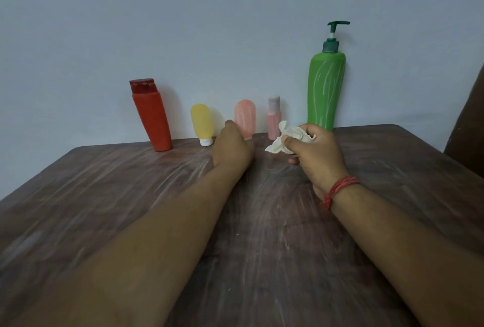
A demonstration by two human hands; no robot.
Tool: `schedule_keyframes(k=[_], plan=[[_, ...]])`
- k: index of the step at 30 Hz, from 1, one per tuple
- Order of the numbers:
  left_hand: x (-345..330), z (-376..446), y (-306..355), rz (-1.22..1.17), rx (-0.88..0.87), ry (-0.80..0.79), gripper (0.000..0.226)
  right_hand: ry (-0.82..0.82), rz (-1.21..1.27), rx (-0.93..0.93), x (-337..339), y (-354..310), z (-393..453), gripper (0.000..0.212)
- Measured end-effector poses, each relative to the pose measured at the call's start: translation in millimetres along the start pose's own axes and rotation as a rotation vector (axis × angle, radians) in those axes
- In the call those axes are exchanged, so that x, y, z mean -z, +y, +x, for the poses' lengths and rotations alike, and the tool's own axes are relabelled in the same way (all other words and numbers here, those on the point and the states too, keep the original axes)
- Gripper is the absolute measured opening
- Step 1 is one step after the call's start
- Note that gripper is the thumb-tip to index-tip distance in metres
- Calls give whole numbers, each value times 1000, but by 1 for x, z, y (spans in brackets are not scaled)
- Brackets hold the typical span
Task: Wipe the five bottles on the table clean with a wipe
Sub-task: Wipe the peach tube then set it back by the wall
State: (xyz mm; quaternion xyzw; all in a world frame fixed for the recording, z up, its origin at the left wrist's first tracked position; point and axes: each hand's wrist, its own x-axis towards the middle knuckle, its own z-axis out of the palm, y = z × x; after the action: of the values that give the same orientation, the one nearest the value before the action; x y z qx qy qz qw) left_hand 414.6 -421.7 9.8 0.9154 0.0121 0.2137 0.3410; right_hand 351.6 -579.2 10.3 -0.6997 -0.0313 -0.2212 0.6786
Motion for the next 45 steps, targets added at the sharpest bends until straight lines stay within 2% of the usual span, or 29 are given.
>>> schedule_keyframes(k=[8,13,16,19,23,26,30,37,40,45], plan=[[70,-98,4,-296,-117,38,14,-103,-38,11,-17,-20,-30,6],[119,-153,-16,-415,62,-129,40,-206,36,-56,-33,-45,-85,13],[137,-172,-30,-444,117,-157,50,-247,38,-72,-41,-57,-115,22],[154,-190,-48,-403,119,-136,47,-268,48,-72,-47,-68,-144,24],[165,-201,-64,-278,48,-101,44,-177,-20,-41,-49,-70,-165,30],[169,-204,-64,-289,36,-72,34,-132,40,-40,-49,-67,-172,27],[168,-205,-64,-274,-8,-148,28,-209,23,8,-40,-69,-171,13],[161,-201,-60,-273,-6,-249,19,-319,53,-1,-28,-63,-166,28],[159,-201,-60,-213,-33,-276,17,-290,60,3,-34,-63,-165,35],[156,-206,-58,-156,-76,-362,22,-197,-46,35,-33,-66,-168,29]])
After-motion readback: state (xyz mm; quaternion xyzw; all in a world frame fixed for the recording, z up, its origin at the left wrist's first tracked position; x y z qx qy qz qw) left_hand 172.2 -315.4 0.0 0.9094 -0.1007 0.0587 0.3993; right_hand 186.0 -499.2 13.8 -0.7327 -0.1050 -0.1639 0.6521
